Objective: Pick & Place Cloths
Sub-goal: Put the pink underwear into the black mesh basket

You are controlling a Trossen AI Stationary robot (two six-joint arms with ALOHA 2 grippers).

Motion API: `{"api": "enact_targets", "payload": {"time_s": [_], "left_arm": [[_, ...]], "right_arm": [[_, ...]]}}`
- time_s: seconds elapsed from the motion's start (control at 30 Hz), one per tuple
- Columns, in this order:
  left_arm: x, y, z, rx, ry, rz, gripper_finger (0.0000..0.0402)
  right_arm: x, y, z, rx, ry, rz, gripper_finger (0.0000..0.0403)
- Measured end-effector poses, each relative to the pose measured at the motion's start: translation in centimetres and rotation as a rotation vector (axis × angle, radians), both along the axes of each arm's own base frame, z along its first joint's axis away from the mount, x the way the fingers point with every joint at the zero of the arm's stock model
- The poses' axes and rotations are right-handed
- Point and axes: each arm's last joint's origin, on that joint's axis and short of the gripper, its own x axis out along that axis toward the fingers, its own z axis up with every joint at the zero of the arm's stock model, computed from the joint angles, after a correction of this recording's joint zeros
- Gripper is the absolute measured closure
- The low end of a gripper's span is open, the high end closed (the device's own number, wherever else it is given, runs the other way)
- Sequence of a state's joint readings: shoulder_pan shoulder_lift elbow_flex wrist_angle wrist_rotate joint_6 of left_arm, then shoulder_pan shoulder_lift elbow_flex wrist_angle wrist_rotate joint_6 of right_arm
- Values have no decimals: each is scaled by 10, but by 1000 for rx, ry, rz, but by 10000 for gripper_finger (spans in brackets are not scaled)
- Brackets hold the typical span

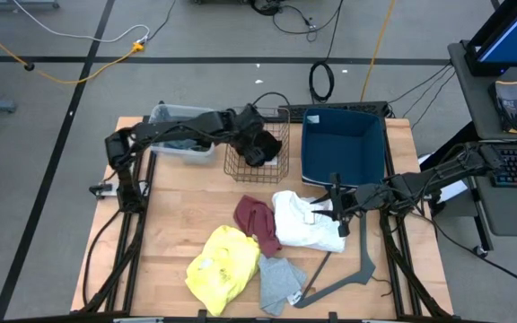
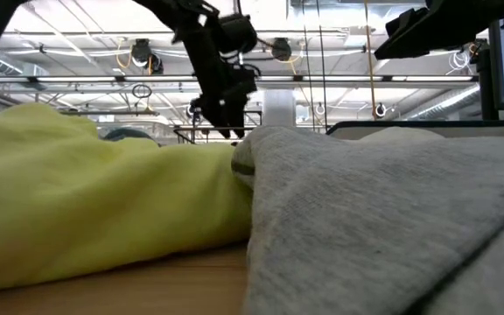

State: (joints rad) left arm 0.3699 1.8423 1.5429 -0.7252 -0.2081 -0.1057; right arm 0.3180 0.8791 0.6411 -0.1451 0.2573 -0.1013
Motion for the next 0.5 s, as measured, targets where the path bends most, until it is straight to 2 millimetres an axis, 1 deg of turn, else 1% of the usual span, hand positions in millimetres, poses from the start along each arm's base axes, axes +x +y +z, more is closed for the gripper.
{"api": "enact_targets", "payload": {"time_s": [0.07, 0.17, 0.27, 0.37, 0.43, 0.5], "left_arm": [[-6, -8, 16, 11, -37, -9, 129], [-13, -25, 40, 33, -94, -48, 127], [-16, -46, 56, 60, -130, -123, 129], [-19, -67, 65, 82, -145, -205, 135], [-21, -79, 64, 85, -152, -245, 141], [-23, -91, 60, 81, -159, -274, 146]], "right_arm": [[0, 0, 1, 12, -6, -4, 303], [1, 0, 1, 16, -13, -1, 303], [2, 2, 3, 38, -30, 35, 303], [6, 5, 6, 59, -73, 107, 303], [9, 7, 8, 61, -100, 158, 303], [12, 10, 10, 61, -131, 195, 303]]}}
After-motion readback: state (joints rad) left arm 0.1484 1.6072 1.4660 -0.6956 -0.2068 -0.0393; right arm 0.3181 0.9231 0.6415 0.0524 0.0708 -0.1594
